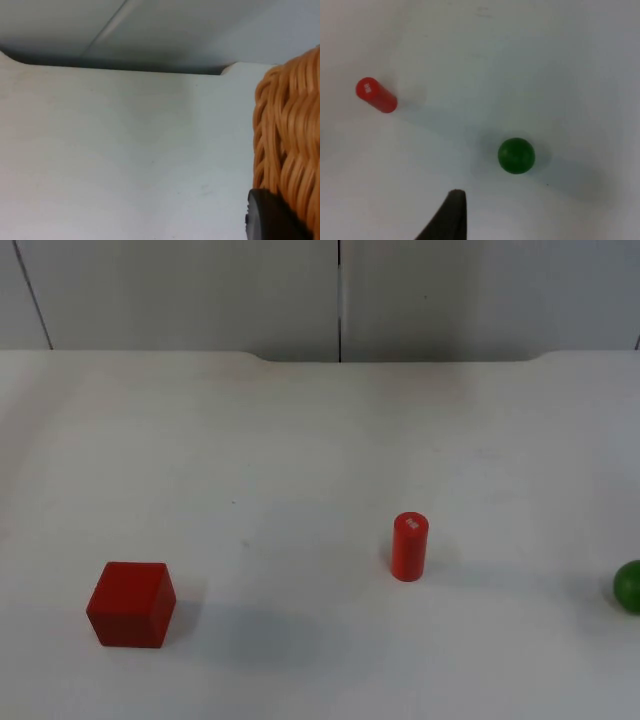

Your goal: Pick up the basket with the left hand and place the object to the left of the red cylinder into the basket with the right hand.

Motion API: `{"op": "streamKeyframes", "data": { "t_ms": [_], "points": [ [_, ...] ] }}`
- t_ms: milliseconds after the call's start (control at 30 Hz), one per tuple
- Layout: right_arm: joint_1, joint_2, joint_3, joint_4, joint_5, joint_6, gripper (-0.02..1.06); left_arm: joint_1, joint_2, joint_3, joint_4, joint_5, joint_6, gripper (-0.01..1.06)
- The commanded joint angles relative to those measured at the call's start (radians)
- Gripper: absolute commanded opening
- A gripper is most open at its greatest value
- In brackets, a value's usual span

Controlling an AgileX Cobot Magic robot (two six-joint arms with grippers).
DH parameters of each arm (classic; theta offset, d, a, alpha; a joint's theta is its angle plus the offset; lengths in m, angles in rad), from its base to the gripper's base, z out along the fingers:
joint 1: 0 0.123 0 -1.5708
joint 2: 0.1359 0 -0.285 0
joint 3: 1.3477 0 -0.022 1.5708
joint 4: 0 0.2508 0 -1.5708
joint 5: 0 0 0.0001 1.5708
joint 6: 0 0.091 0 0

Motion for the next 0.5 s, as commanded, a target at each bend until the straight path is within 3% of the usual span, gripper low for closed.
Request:
{"op": "streamKeyframes", "data": {
  "t_ms": [0,200,333,467],
  "points": [
    [0.003,0.04,-0.002,0.035,0.011,-0.032,1.05,-0.004,-0.012,0.007,-0.013,-0.021,-0.016,0.0],
    [0.174,0.221,-0.002,-0.011,0.011,-0.032,1.05,-0.002,-0.014,0.131,0.035,-0.021,-0.016,0.0],
    [0.349,0.32,-0.002,-0.068,-0.089,0.014,1.05,0.012,-0.025,0.253,0.044,-0.021,-0.012,0.0],
    [0.443,0.359,-0.002,-0.073,-0.159,0.015,1.05,0.035,-0.038,0.287,0.043,-0.021,0.004,0.0]
  ]
}}
